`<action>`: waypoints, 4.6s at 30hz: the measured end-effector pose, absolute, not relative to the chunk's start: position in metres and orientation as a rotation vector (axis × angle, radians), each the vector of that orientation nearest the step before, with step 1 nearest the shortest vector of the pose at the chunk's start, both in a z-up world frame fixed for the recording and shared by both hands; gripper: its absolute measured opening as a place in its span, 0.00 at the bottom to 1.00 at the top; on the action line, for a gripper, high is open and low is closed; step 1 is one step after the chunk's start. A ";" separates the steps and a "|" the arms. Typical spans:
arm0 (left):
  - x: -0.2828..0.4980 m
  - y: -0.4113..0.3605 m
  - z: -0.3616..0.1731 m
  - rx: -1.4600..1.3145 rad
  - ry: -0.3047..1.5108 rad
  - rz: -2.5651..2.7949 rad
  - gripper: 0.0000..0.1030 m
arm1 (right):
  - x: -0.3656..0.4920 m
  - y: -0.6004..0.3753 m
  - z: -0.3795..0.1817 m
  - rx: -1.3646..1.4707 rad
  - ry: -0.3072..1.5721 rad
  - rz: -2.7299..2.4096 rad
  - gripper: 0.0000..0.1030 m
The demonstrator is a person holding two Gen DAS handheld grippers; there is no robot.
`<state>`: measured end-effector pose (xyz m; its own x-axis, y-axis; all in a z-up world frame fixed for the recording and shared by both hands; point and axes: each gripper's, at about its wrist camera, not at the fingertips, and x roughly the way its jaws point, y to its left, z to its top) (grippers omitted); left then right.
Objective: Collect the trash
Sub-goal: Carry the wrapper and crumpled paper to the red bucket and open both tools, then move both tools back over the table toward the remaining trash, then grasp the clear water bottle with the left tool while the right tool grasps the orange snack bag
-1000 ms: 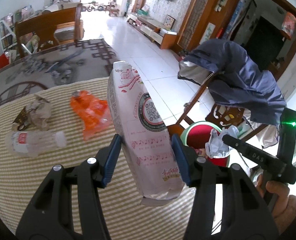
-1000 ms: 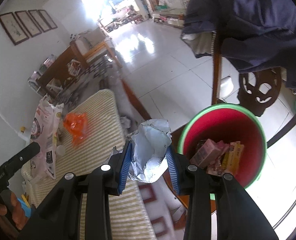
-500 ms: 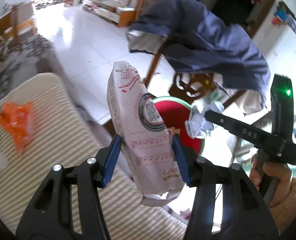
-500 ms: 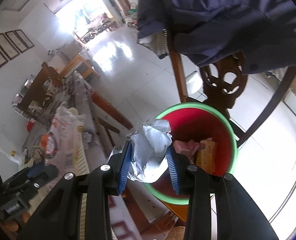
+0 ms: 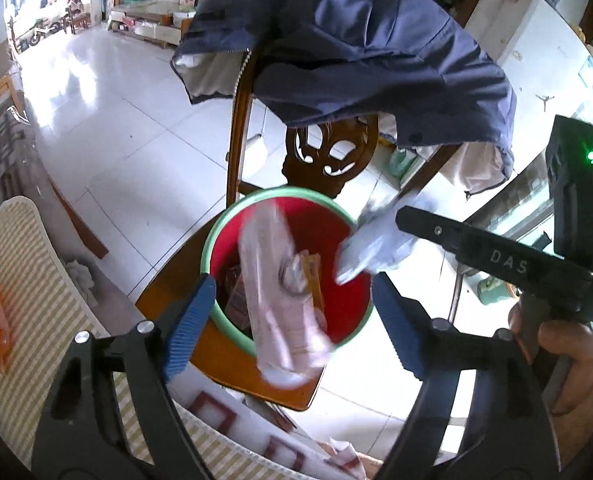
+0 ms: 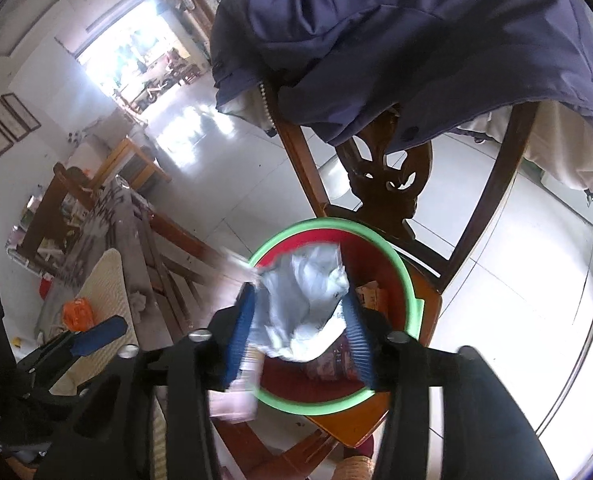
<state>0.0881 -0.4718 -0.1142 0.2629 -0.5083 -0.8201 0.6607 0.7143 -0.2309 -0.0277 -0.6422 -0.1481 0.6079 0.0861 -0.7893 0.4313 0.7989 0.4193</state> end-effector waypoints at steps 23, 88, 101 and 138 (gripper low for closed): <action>0.104 -0.233 -0.091 0.217 0.943 -0.352 0.82 | 0.012 -0.532 -0.140 0.538 0.975 -0.034 0.62; 0.026 0.003 -0.151 -0.197 1.205 -0.158 0.51 | 0.221 -0.215 -0.188 -0.109 1.219 0.255 0.61; 0.026 -0.004 -0.160 -0.167 1.226 -0.166 0.66 | 0.156 -0.235 -0.159 -0.015 1.151 0.352 0.26; 0.027 -0.010 -0.176 -0.144 1.237 -0.179 0.43 | 0.049 -0.177 -0.177 -0.031 1.183 0.394 0.59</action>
